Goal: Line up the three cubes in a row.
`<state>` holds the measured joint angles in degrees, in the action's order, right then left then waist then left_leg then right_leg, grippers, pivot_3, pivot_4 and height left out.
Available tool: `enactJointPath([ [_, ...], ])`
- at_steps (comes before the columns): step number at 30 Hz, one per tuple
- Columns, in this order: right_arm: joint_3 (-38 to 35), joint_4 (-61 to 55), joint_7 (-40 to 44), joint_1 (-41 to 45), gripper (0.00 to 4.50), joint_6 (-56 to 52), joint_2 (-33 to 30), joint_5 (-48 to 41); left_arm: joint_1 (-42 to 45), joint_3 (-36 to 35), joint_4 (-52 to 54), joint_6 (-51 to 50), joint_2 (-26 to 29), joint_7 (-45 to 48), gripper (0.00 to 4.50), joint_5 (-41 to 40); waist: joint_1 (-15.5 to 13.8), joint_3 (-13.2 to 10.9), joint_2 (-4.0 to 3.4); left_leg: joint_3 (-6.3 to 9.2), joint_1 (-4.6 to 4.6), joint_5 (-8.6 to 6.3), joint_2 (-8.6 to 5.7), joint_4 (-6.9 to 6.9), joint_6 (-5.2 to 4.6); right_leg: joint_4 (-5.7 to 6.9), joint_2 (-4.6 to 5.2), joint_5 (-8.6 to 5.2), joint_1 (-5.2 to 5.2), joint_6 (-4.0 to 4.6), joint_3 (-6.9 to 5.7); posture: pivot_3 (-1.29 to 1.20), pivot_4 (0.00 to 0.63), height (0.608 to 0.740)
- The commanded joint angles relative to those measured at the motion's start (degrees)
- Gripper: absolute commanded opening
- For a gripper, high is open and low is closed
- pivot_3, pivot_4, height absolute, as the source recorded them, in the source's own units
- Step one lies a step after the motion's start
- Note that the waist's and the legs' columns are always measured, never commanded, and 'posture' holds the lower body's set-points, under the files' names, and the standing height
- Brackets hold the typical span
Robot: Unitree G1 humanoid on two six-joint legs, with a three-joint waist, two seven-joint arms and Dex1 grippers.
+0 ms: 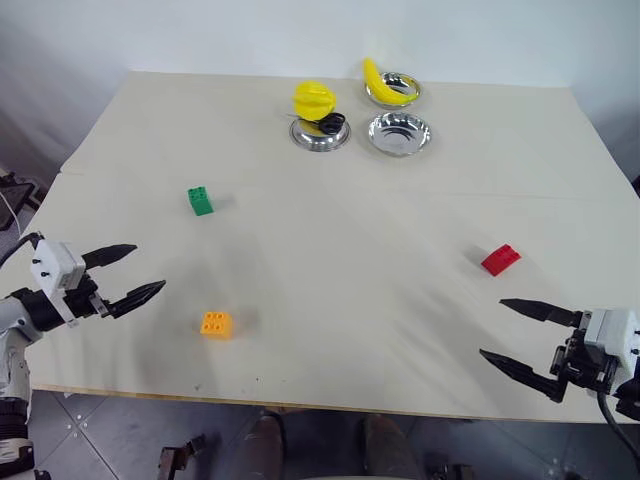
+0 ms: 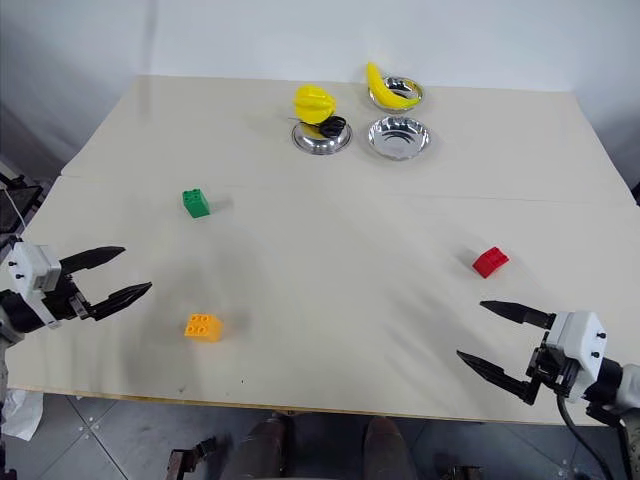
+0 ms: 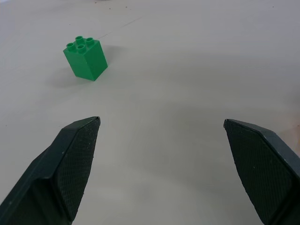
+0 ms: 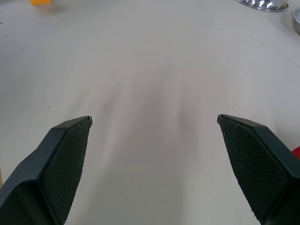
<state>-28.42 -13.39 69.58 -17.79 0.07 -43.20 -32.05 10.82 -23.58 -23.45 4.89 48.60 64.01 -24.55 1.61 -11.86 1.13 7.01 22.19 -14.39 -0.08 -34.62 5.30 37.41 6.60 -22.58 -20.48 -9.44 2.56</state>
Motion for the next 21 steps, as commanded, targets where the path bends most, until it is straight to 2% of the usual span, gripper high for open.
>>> enactJointPath([
  [1, -0.71, -0.82, -0.43, 0.06, 4.5, 1.19, 0.27, -0.34, 0.18, -1.1, 1.06, 0.46, -0.05, -0.42, 4.49, -0.69, 0.0, 0.0, 0.0, 0.0, 0.0, 0.0, 0.0, 0.0, 0.0, 0.0, 0.0, 0.0, 0.0, 0.0, 0.0, 0.0, 0.15, 0.74],
  [6, -2.48, -1.7, -2.08, -1.67, 4.5, 1.34, 1.41, -0.62, 1.72, -1.1, 0.48, -1.63, -0.6, 0.09, 4.49, -2.18, -0.03, 0.0, 0.0, 0.0, 0.0, 0.0, 0.0, -0.01, 0.0, 0.01, 0.0, 0.0, 0.0, 0.0, 0.0, 0.0, 0.15, 0.74],
  [8, -4.63, -1.99, -3.95, -3.12, 4.5, 1.19, 2.62, -1.24, 3.25, -0.74, 0.52, -5.35, -0.06, 1.44, 4.49, -3.67, -0.14, 0.01, 0.01, 0.0, 0.01, 0.0, -0.01, -0.02, 0.0, 0.02, 0.01, 0.0, 0.0, 0.0, 0.0, 0.0, 0.15, 0.74],
  [12, -11.12, -1.57, -11.5, -6.28, 4.5, 1.6, 8.12, -2.2, 6.18, 2.07, 8.73, -10.44, -1.57, 5.89, 4.49, -8.15, -0.27, 0.02, 0.03, 0.04, 0.03, 0.0, -0.02, -0.06, 0.0, 0.03, 0.0, 0.0, 0.03, -0.01, -0.02, 0.0, 0.15, 0.74],
  [15, -15.02, -0.94, -18.73, -7.08, 4.5, 2.02, 12.08, -1.04, 8.6, 6.64, 13.87, -11.71, -2.75, 8.74, 4.49, -8.12, -0.34, 0.03, 0.03, 0.04, 0.03, 0.0, -0.03, -0.08, 0.01, 0.02, 0.01, 0.0, 0.05, 0.0, 0.0, 0.0, 0.15, 0.74],
  [18, -15.69, -0.86, -21.96, -8.4, 4.5, 2.47, 14.79, -0.18, 9.94, 10.88, 18.77, -12.13, -4.32, 12.24, 4.49, -8.67, 0.06, 0.04, 0.0, 0.02, 0.0, 0.01, -0.02, -0.08, 0.03, 0.04, 0.0, 0.01, 0.06, -0.01, 0.02, 0.0, 0.15, 0.74],
  [21, -15.44, -1.89, -26.35, -7.8, 4.5, 1.62, 16.47, 0.1, 9.28, 13.32, 24.24, -16.99, -4.18, 14.13, 4.49, -11.28, 0.6, 0.03, -0.03, -0.02, -0.01, 0.0, 0.03, -0.02, 0.03, 0.03, -0.06, 0.01, 0.03, -0.01, 0.06, 0.0, 0.15, 0.74],
])
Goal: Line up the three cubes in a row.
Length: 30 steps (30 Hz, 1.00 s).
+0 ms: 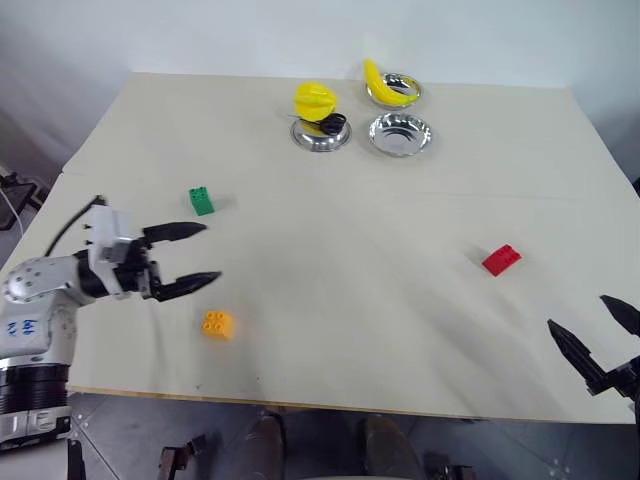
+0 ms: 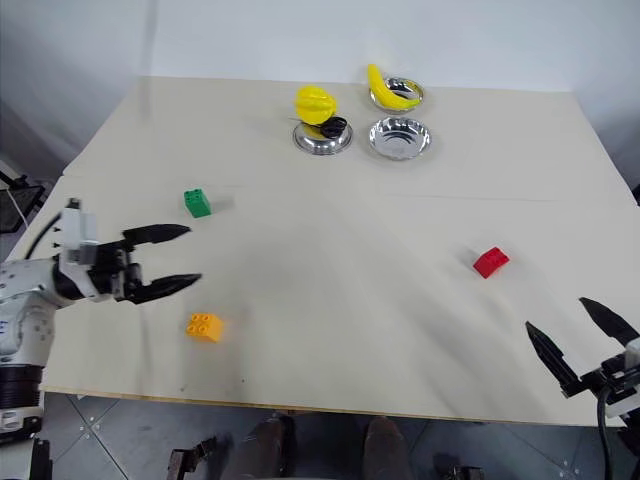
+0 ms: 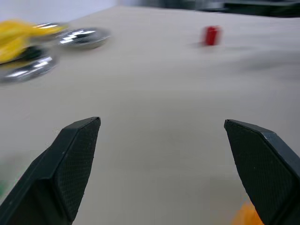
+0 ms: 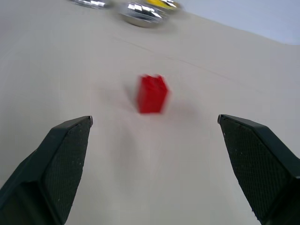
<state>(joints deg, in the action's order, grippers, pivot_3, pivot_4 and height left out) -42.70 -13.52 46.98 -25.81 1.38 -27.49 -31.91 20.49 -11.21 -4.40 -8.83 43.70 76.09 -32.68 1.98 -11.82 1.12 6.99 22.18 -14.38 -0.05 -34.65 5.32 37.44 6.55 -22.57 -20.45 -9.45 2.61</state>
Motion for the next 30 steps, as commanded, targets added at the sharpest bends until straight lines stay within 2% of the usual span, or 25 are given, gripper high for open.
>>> enactJointPath([
  [1, -0.62, -2.33, -5.24, 0.78, 4.5, 0.16, 0.88, 0.88, -0.52, 1.05, 6.61, -3.91, 0.6, 1.6, 4.49, -3.51, 0.43, -0.01, -0.03, -0.04, 0.0, 0.0, 0.0, 0.0, 0.0, 0.01, 0.0, 0.0, -0.02, 0.0, 0.04, 0.0, 0.15, 0.74],
  [4, 4.2, -4.68, -9.61, 3.9, 4.5, -5.8, -0.92, 2.67, -0.62, 0.03, 8.74, -4.69, -0.58, -1.16, 4.49, -4.1, 0.67, -0.01, -0.04, -0.07, -0.06, 0.0, 0.0, -0.02, 0.0, 0.06, -0.01, 0.0, -0.02, 0.0, 0.09, 0.0, 0.15, 0.74],
  [8, 10.2, -1.1, -10.42, 10.29, 4.5, -14.53, -8.79, 6.12, -2.14, -0.22, 6.55, -2.54, -0.23, -1.9, 4.49, -1.48, 0.88, -0.04, -0.12, -0.11, -0.05, -0.02, -0.03, -0.27, -0.04, 0.18, 0.0, 0.01, -0.02, -0.02, 0.19, 0.0, 0.15, 0.74],
  [11, 12.63, 5.78, -12.85, 20.15, 4.5, -16.98, -11.75, 7.53, -2.73, -0.08, 7.13, -2.85, -0.54, -2.46, 4.49, -1.59, 0.48, -0.05, -0.11, -0.09, 0.01, -0.08, -0.04, -0.36, -0.14, 0.17, -0.01, 0.02, -0.01, -0.04, 0.17, 0.0, 0.15, 0.74],
  [14, 18.07, 12.36, -11.37, 30.77, 4.5, -19.35, -14.48, 9.43, -3.28, 0.03, 8.03, -3.08, -0.63, -2.81, 4.49, -1.74, 0.11, -0.05, -0.11, -0.1, 0.02, -0.07, -0.05, -0.4, -0.14, 0.17, 0.0, 0.04, -0.03, -0.07, 0.19, 0.0, 0.15, 0.74],
  [17, 21.7, 16.22, -10.03, 36.2, 4.5, -22.62, -15.44, 10.09, -3.51, -0.51, 8.37, -3.19, -0.53, -3.41, 4.49, -1.96, -0.15, -0.05, -0.12, -0.09, 0.02, -0.07, -0.03, -0.37, -0.13, 0.17, -0.01, 0.04, -0.06, -0.07, 0.18, 0.0, 0.15, 0.74],
  [19, 23.24, 17.75, -9.41, 38.35, 4.5, -27.41, -16.14, 9.37, -3.69, -0.95, 8.66, -3.48, -0.33, -3.76, 4.49, -2.26, -0.44, -0.05, -0.11, -0.08, 0.07, -0.08, -0.03, -0.35, -0.14, 0.13, 0.0, 0.04, -0.06, -0.06, 0.16, 0.0, 0.15, 0.74],
  [22, 24.38, 18.91, -8.68, 40.08, 4.5, -26.18, -16.41, 10.71, -4.05, -1.53, 9.06, -3.39, -0.26, -4.26, 4.49, -2.33, -0.6, -0.05, -0.11, -0.04, 0.19, -0.09, -0.1, -0.41, -0.17, 0.09, 0.06, 0.04, -0.09, -0.07, 0.13, 0.0, 0.15, 0.74],
  [24, 24.49, 20.42, -10.45, 41.92, 4.5, -29.33, -16.27, 10.84, -4.34, -1.83, 9.34, -3.07, -0.27, -4.62, 4.49, -2.14, -0.38, -0.05, -0.12, -0.06, 0.21, -0.1, -0.11, -0.42, -0.18, 0.06, 0.07, 0.05, -0.11, -0.09, 0.15, 0.0, 0.15, 0.74],
  [28, 24.1, 20.06, -9.31, 41.48, 4.5, -29.53, -16.63, 10.71, -5.0, -2.33, 10.05, -3.17, -0.31, -5.32, 4.49, -2.33, -0.2, -0.05, -0.12, -0.07, 0.2, -0.1, -0.05, -0.41, -0.18, 0.07, 0.01, 0.06, -0.13, -0.1, 0.15, 0.0, 0.15, 0.74],
  [30, 23.72, 19.32, -8.09, 40.46, 4.1, -29.12, -16.84, 10.33, -5.05, -2.41, 10.06, -2.95, -0.34, -5.6, 4.5, -2.2, -0.23, -0.05, -0.12, -0.07, 0.2, -0.1, -0.05, -0.4, -0.18, 0.07, 0.01, 0.06, -0.14, -0.1, 0.15, 0.0, 0.15, 0.74],
])
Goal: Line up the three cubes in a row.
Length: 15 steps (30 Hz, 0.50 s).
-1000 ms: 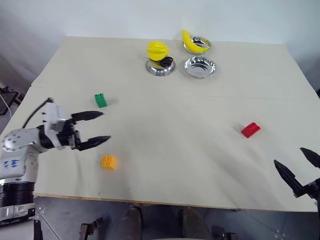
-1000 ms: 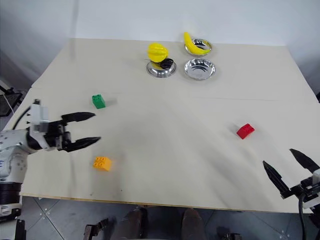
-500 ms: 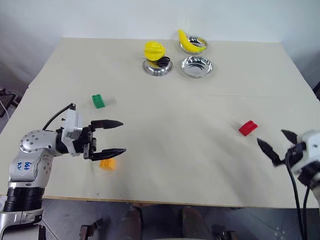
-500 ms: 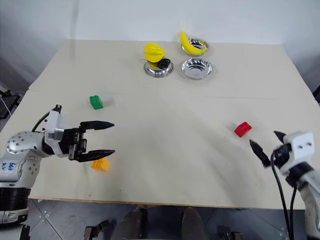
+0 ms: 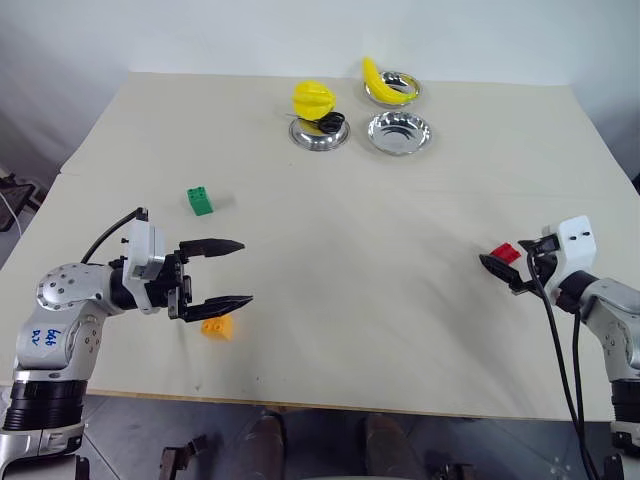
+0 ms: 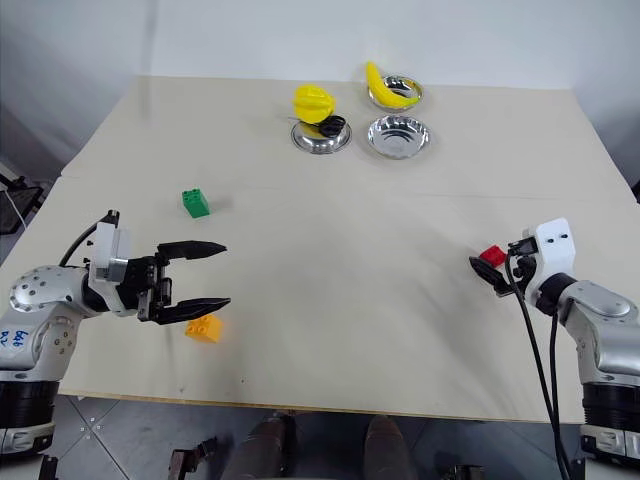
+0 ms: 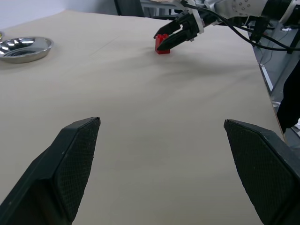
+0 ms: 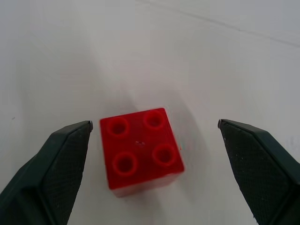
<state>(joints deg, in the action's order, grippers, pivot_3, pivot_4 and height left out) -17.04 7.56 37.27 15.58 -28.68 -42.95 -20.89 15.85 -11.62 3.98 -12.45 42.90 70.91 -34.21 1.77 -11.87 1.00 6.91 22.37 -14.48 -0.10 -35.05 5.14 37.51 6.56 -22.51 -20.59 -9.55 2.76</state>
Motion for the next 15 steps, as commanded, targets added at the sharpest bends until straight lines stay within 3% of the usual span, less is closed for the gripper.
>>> enactJointPath([
  [1, -1.97, -2.37, 2.54, -1.38, 3.85, 0.7, -1.46, -1.24, -0.29, -2.02, 1.63, 0.57, 0.5, -0.49, 4.5, -0.7, -0.06, 0.0, 0.0, 0.0, 0.01, 0.0, 0.0, 0.0, 0.0, 0.0, 0.0, 0.0, 0.0, 0.0, 0.0, 0.0, 0.15, 0.74],
  [8, 1.4, -0.1, 12.82, -0.49, 1.5, 7.5, -3.39, -0.36, 0.37, -1.87, 0.98, 0.6, 0.44, -0.65, 4.5, -0.27, 0.03, 0.0, 0.0, -0.01, 0.0, 0.0, -0.01, -0.02, -0.01, 0.0, 0.01, 0.0, 0.01, 0.0, 0.01, 0.0, 0.15, 0.74],
  [11, 5.47, 4.45, 20.04, 2.41, 1.49, 15.0, -5.76, 2.65, 0.64, -1.73, 0.43, 0.63, 0.51, -0.58, 4.5, -0.08, 0.12, -0.01, -0.01, -0.05, -0.01, 0.0, 0.0, -0.03, -0.01, 0.0, 0.01, 0.01, 0.01, -0.01, 0.01, 0.0, 0.15, 0.74],
  [15, 14.97, 10.25, 38.33, 9.94, 1.49, 25.12, -7.75, 4.94, 0.96, -1.5, -0.93, 0.9, 0.68, -0.15, 4.5, 0.46, 0.3, -0.02, -0.02, -0.05, -0.02, 0.0, 0.02, -0.02, -0.01, -0.02, 0.0, 0.01, 0.01, -0.02, 0.01, 0.0, 0.15, 0.74],
])
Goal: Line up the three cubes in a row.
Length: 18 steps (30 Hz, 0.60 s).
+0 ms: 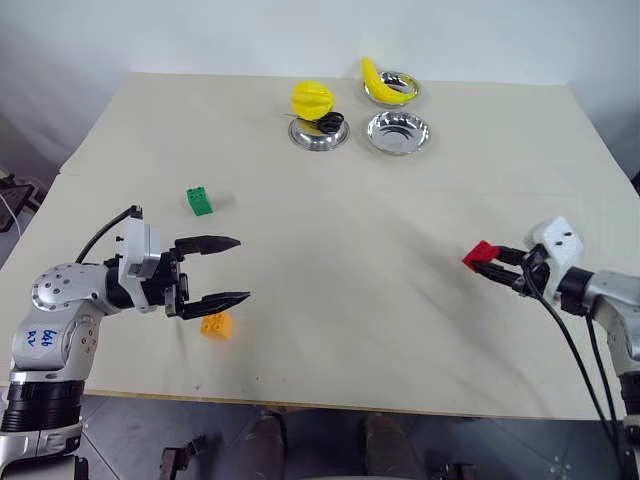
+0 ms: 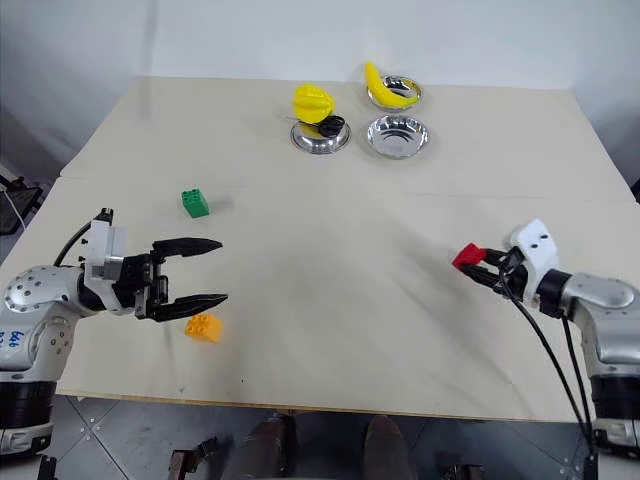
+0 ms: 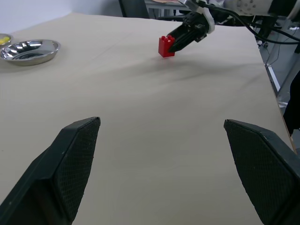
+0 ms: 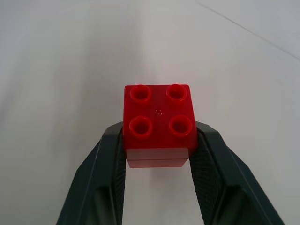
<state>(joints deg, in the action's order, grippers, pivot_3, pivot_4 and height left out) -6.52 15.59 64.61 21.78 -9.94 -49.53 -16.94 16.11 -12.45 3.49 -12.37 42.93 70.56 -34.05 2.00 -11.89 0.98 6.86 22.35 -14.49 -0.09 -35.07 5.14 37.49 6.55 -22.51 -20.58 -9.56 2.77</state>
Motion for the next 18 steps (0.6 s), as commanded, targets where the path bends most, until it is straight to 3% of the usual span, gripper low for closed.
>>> enactJointPath([
  [1, 6.98, 4.0, 15.02, 6.41, 1.49, 7.46, -0.78, 1.55, 0.72, -0.61, -0.56, 0.8, 0.59, 0.23, 4.5, 0.36, 0.26, 0.0, 0.0, 0.0, -0.01, 0.0, 0.01, 0.0, 0.0, 0.0, 0.0, 0.0, 0.0, 0.0, -0.01, 0.0, 0.15, 0.74],
  [4, 12.0, 12.66, 20.92, 15.85, 1.49, 11.66, 3.39, 3.87, 0.7, -0.44, -0.3, 0.49, 0.46, 0.05, 4.5, 0.38, 0.95, -0.01, 0.0, 0.0, -0.01, 0.01, 0.01, -0.01, 0.01, 0.0, 0.0, 0.0, 0.01, -0.01, -0.01, 0.0, 0.15, 0.74],
  [8, 13.78, 24.07, 22.27, 24.25, 1.49, 17.39, 8.75, 6.36, -0.38, -1.13, 1.46, -0.75, 0.81, -0.63, 4.5, -0.37, 1.24, -0.01, 0.0, 0.02, 0.0, 0.02, 0.01, 0.02, 0.03, -0.01, 0.0, 0.01, -0.01, -0.01, -0.02, 0.0, 0.15, 0.74],
  [18, 14.98, 37.46, 24.98, 28.94, 1.49, 25.53, 13.97, 9.9, -3.04, -3.34, 4.79, -3.0, 1.75, -2.31, 4.5, -1.45, 1.22, -0.01, -0.01, 0.04, 0.02, -0.01, 0.0, 0.0, 0.08, -0.05, 0.03, 0.01, 0.0, -0.01, -0.04, 0.0, 0.15, 0.74],
])
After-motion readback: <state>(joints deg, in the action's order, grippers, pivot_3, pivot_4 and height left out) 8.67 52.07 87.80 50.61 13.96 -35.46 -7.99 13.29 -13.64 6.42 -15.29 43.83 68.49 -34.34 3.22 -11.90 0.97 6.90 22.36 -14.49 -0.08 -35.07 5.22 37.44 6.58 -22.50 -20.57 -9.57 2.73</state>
